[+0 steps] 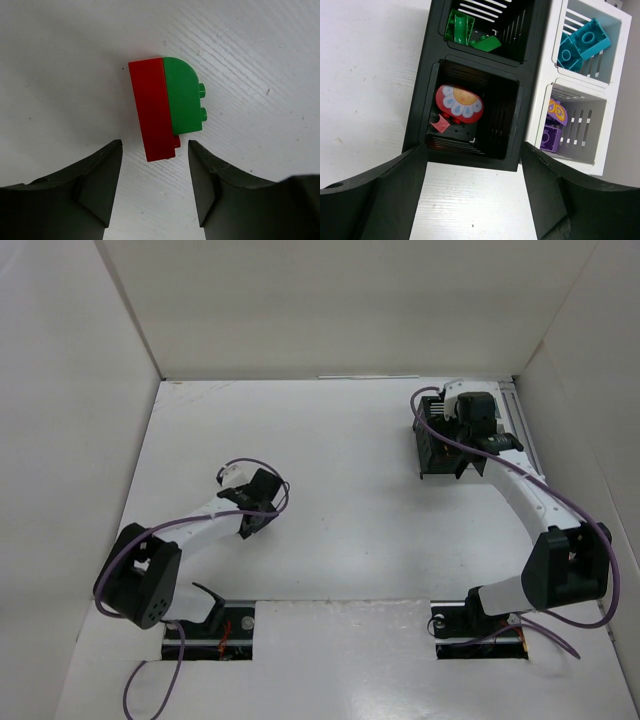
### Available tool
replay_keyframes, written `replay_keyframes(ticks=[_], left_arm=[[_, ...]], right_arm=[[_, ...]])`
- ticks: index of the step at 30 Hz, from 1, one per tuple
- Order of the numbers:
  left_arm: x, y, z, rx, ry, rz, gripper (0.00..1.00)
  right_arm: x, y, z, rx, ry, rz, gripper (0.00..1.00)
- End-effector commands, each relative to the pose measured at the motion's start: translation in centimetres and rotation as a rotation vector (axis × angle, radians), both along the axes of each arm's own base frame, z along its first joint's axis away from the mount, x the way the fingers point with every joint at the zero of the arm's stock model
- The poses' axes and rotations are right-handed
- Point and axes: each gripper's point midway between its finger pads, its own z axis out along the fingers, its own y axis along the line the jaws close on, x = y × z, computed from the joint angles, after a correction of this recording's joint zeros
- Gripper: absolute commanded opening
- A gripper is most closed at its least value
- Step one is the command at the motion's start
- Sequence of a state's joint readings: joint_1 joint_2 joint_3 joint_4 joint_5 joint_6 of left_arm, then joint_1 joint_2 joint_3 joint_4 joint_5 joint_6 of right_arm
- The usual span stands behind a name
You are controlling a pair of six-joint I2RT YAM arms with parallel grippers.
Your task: Sort the legos into containers by color
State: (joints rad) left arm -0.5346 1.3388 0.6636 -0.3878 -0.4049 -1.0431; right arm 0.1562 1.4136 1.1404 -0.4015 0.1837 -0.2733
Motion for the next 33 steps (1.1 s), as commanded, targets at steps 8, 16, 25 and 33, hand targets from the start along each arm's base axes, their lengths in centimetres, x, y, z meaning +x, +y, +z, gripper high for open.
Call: replay_keyframes(ticks=[8, 16, 25, 33], left_arm=[[0.8, 0.6, 0.2, 0.062, 0.013, 0.015, 0.18], [1.3, -1.3, 3.1, 0.106, -0.085, -0.121, 0.0], [-0.3, -13.9, 13.4, 0.004, -0.549, -0.663, 0.0], [-2.1, -17.6, 18.6, -0.059, -0.839, -0.905, 0.0]], right_arm=[[0.0, -0.6, 2.7, 0.017, -0.067, -0.018, 0.8], [0.1, 3.6, 5.2, 0.122, -0.149, 0.207, 0.8], [-6.7, 17.8, 9.3, 0.467, -0.267, 0.953, 0.81], [-13.4, 24.6, 9.6, 0.633, -0.199, 1.196, 0.89]])
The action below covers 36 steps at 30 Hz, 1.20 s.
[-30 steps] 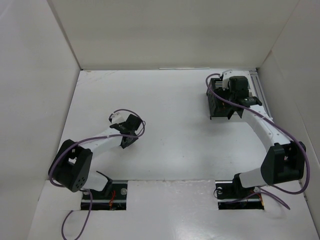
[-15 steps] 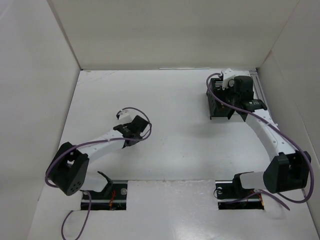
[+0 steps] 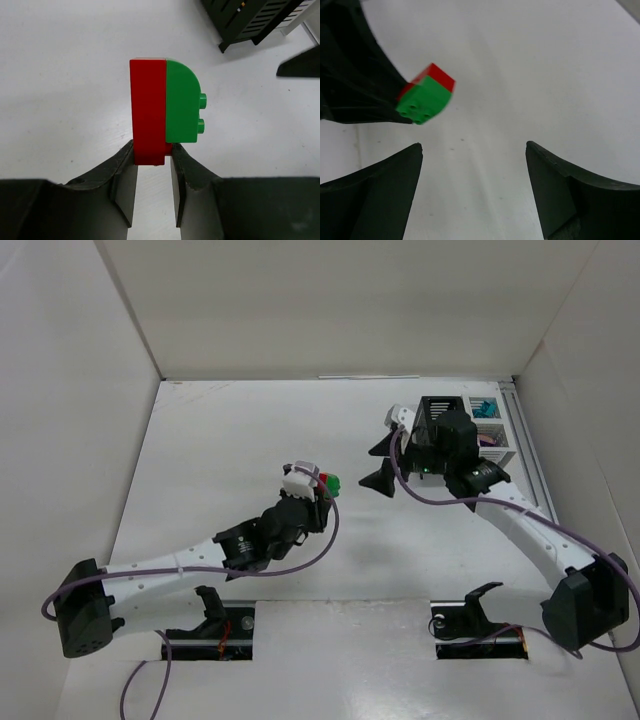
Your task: Sort the legos into containers by color
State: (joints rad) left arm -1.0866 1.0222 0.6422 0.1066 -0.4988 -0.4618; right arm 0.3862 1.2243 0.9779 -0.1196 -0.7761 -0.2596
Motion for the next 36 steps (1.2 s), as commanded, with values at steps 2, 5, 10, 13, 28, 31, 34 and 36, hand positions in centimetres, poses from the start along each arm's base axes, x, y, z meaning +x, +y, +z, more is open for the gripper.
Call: replay_keyframes(ticks=[2, 5, 10, 13, 28, 31, 34, 36], left_arm=[[0.7, -1.5, 4.3, -0.056, -0.201, -0.086, 0.0], [0.7, -1.7, 4.1, -0.034, -0.214, -0.102, 0.0], [0.9, -2.2, 5.3, -0.059, -0.246, -0.113, 0.0], [1.0, -2.3, 5.5, -0.06, -0.258, -0.114, 0.0], [0.8, -1.9, 5.8, -0.064, -0.273, -0.103, 0.0], [0.8, -1.9, 5.8, -0.072, -0.268, -0.101, 0.0], [0.7, -1.8, 5.2, -0.056, -0.259, -0.102, 0.0], [0.7, -1.7, 5.5, -0.064, -0.264, -0.102, 0.0]], right_arm=[[-3.1, 2.6, 3.1, 0.115, 0.0, 0.132, 0.89], [-3.7, 3.2, 3.4, 0.153, 0.067, 0.133, 0.89], [-4.9, 4.7, 3.3, 0.169, 0.125, 0.183, 0.9], [-5.7, 6.3, 2.9, 0.173, 0.181, 0.24, 0.9], [-5.5, 8.1, 3.6, 0.178, 0.205, 0.19, 0.63], [-5.2, 7.7, 3.6, 0.179, 0.201, 0.171, 0.68], [-5.1, 7.4, 4.4, 0.191, 0.184, 0.171, 0.69], [-4.9, 7.3, 4.8, 0.196, 0.178, 0.176, 0.69]])
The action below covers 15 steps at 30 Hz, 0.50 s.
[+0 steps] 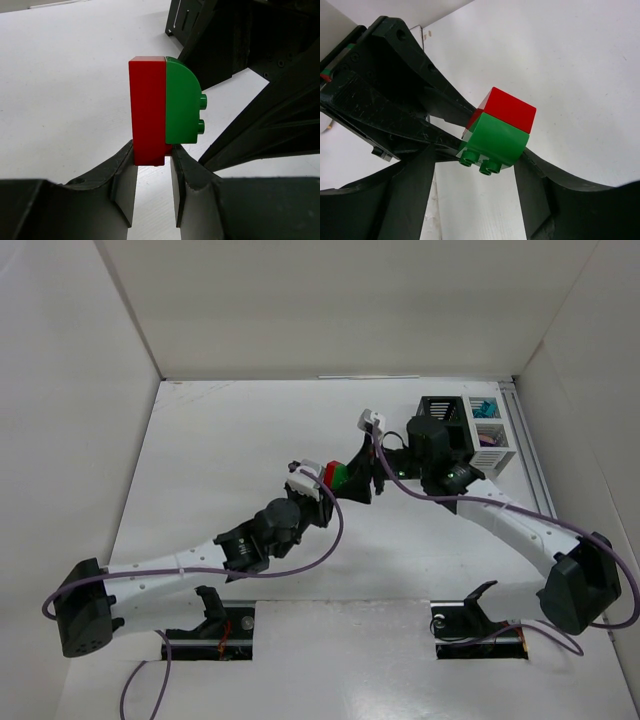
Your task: Sort the legos into containers by color
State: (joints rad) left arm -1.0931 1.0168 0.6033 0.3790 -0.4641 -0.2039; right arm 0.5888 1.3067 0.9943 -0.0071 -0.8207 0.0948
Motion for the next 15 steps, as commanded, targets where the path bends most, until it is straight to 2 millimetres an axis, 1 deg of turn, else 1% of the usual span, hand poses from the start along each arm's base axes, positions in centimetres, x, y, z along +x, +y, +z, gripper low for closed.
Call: replay_keyframes(ticks=[1, 3, 4, 6, 7, 8, 11, 12, 13, 14, 15], left_arm=[[-0.3, 0.0, 1.7, -0.063, -0.03, -0.006, 0.0], [-0.3, 0.1, 2.0, -0.073, -0.034, -0.006, 0.0], [-0.3, 0.1, 2.0, -0.08, -0.029, -0.005, 0.0], [-0.4, 0.2, 2.3, -0.089, -0.034, -0.005, 0.0], [-0.3, 0.3, 2.3, -0.088, -0.035, 0.004, 0.0], [-0.3, 0.3, 2.3, -0.088, -0.035, 0.004, 0.0], [0.1, 0.8, 2.4, -0.095, -0.033, 0.042, 0.0], [0.2, 1.4, 2.2, -0.093, -0.023, 0.076, 0.0], [0.4, 1.9, 1.8, -0.086, -0.011, 0.105, 0.0], [0.6, 2.3, 1.7, -0.106, 0.013, 0.139, 0.0], [1.0, 3.2, 1.4, -0.097, 0.016, 0.197, 0.0]], right_arm=[[0.6, 0.1, 4.6, 0.085, -0.116, -0.003, 0.67], [0.8, 0.2, 4.3, 0.08, -0.108, -0.003, 0.6], [0.8, 0.2, 4.3, 0.08, -0.108, -0.003, 0.5], [0.7, 0.3, 4.0, 0.077, -0.099, 0.006, 0.37], [0.7, 0.3, 4.0, 0.077, -0.099, 0.006, 0.14], [0.7, 0.3, 4.0, 0.077, -0.099, 0.006, 0.1], [1.7, -0.6, 4.0, 0.077, -0.099, -0.02, 0.01], [1.8, -0.9, 3.4, 0.072, -0.086, -0.022, 0.01], [2.7, -1.8, 3.5, 0.073, -0.086, -0.047, 0.0], [2.9, -2.5, 2.4, 0.062, -0.062, -0.057, 0.0], [3.1, -3.1, 2.5, 0.066, -0.064, -0.067, 0.0]])
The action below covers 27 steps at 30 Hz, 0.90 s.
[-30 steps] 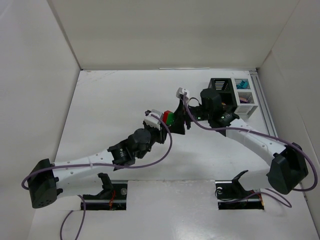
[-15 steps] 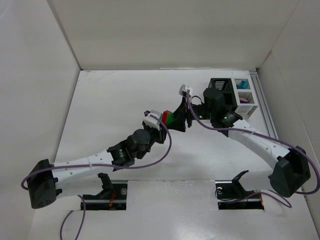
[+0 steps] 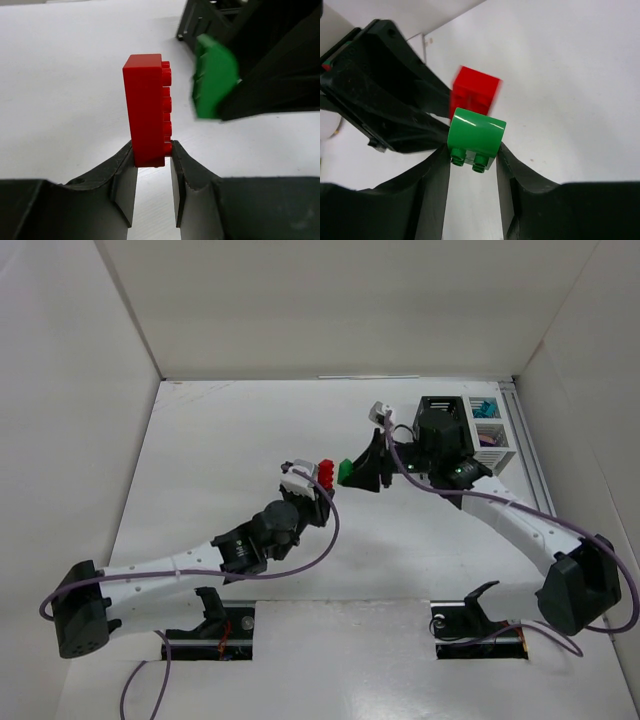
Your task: Sort the legos into containers by color
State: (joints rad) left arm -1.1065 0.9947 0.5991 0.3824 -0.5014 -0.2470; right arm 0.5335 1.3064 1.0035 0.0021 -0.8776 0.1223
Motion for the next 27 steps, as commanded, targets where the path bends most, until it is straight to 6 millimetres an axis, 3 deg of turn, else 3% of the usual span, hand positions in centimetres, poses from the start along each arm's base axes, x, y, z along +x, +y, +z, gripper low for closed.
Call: replay_keyframes(ticks=[1, 8, 11, 12, 14, 15, 16, 17, 18, 19, 20, 23, 24, 27], left_arm=[[1.3, 3.2, 0.3, -0.03, 0.026, 0.193, 0.0], [2.2, 4.2, -1.6, -0.003, 0.086, 0.303, 0.0], [3.2, 4.0, -2.7, 0.003, 0.115, 0.296, 0.0], [3.7, 3.9, -2.6, -0.009, 0.128, 0.294, 0.0], [3.9, 1.9, -2.6, -0.027, 0.172, 0.2, 0.0], [4.0, 1.2, -2.5, -0.034, 0.187, 0.164, 0.0], [4.6, 1.2, -2.7, -0.04, 0.222, 0.156, 0.0], [5.0, 0.3, -1.3, -0.056, 0.23, 0.124, 0.0], [4.4, -0.8, -2.8, -0.015, 0.305, 0.058, 0.0], [4.5, -1.1, -2.7, -0.008, 0.333, 0.046, 0.0], [4.7, -1.8, -1.6, -0.014, 0.335, 0.031, 0.0], [4.2, -2.6, -1.9, -0.007, 0.372, -0.011, 0.0], [4.0, -2.7, -1.9, -0.008, 0.376, -0.021, 0.0], [3.3, -2.9, -1.5, -0.029, 0.375, -0.062, 0.0]], right_arm=[[2.4, -2.6, 1.4, 0.038, -0.072, -0.058, 0.0], [5.1, -8.9, 0.4, 0.023, -0.082, -0.168, 0.0], [8.0, -12.3, 0.1, -0.027, -0.116, -0.277, 0.0], [8.8, -14.0, -1.1, -0.076, -0.067, -0.334, 0.0], [12.1, -16.5, -1.0, -0.202, -0.123, -0.438, 0.0], [14.3, -19.0, -1.5, -0.311, -0.141, -0.587, 0.0], [15.5, -20.2, -1.5, -0.358, -0.142, -0.658, 0.0], [17.0, -21.1, -1.0, -0.389, -0.165, -0.707, 0.0], [18.2, -22.6, -1.0, -0.43, -0.176, -0.77, 0.0], [19.1, -23.7, -0.7, -0.446, -0.179, -0.811, 0.0], [20.3, -24.0, -0.5, -0.454, -0.184, -0.828, 0.0], [23.5, -26.3, 0.4, -0.469, -0.237, -0.93, 0.0], [25.3, -27.4, 0.5, -0.485, -0.239, -0.949, 0.0], [27.4, -28.4, -0.9, -0.541, -0.2, -0.93, 0.0]])
